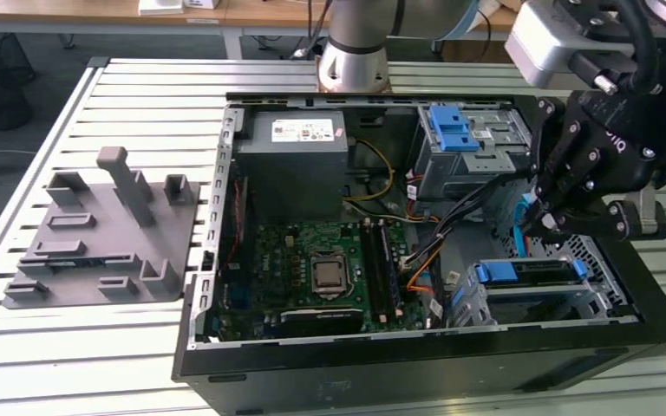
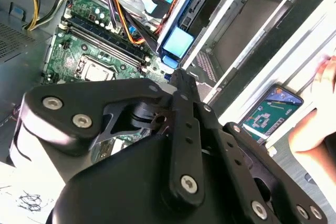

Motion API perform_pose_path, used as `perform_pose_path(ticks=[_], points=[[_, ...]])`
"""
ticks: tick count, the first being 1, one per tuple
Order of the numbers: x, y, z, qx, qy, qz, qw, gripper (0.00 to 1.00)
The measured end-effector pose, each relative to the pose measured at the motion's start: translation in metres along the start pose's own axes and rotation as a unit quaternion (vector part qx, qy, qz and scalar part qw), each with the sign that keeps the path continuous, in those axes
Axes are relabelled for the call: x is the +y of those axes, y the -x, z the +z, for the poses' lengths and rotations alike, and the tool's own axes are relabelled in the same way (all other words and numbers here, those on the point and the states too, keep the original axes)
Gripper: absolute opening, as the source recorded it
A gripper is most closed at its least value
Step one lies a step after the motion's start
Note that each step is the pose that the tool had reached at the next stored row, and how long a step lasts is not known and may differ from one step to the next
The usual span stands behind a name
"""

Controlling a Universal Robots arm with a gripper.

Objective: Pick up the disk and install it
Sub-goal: 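Insert the disk into the insertion slot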

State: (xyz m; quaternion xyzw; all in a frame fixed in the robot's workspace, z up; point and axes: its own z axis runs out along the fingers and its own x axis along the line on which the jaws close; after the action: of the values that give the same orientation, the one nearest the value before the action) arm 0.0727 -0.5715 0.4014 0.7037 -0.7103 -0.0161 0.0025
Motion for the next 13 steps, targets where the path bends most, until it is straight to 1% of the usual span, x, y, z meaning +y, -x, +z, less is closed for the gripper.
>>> perform_pose_path(ticks=[1, 13], points=[[0.0000, 0.0000, 0.0018, 0.0000, 0.0000, -0.001, 1.0000, 0.11], [-0.0007, -0.0005, 0.0236, 0.0002, 0.0001, -0.005, 1.0000, 0.11]])
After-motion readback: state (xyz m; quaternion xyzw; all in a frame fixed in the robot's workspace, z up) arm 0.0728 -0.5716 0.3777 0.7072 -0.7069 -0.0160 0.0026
